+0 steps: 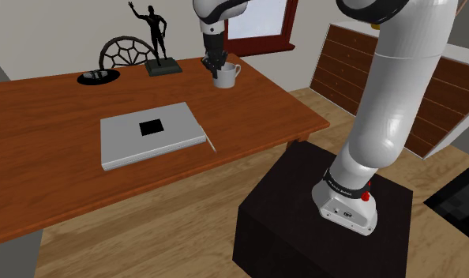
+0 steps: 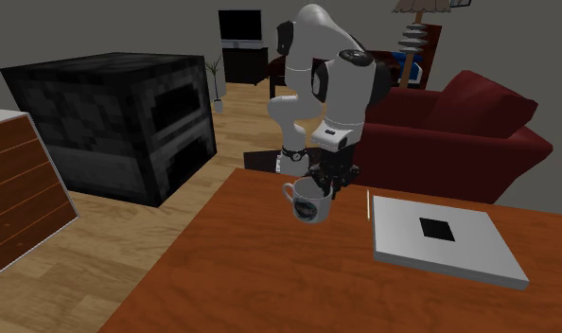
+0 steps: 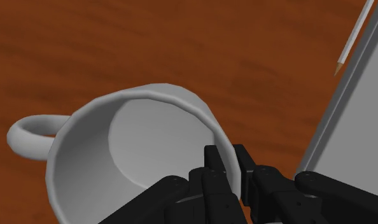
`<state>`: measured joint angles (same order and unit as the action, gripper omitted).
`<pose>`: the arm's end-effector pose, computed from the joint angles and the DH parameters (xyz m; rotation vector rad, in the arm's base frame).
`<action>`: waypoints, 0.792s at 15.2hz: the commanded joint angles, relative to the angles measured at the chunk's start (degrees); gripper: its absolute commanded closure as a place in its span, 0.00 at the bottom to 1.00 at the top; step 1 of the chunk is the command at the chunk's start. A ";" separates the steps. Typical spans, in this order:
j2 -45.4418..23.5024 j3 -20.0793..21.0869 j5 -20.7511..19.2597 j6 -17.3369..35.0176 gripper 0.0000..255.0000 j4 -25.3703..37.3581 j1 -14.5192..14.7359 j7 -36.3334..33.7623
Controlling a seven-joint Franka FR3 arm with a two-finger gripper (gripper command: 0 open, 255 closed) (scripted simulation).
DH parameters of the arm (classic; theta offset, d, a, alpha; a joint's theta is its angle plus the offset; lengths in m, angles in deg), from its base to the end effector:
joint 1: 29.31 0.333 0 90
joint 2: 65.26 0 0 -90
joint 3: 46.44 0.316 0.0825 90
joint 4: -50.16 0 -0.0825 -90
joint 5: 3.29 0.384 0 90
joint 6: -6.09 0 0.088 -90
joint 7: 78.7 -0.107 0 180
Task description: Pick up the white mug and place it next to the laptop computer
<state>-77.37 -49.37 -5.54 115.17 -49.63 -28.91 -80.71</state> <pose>0.6160 -0.0281 0.4470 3.0917 -0.0999 -0.0761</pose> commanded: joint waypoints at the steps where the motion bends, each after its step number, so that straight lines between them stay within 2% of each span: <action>1: -0.36 0.02 0.00 1.57 1.00 -1.17 0.01 -0.09; 12: -3.09 0.02 0.01 9.22 1.00 -6.10 -0.04 -0.34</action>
<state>-80.01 -49.34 -5.54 123.63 -55.47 -28.93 -81.05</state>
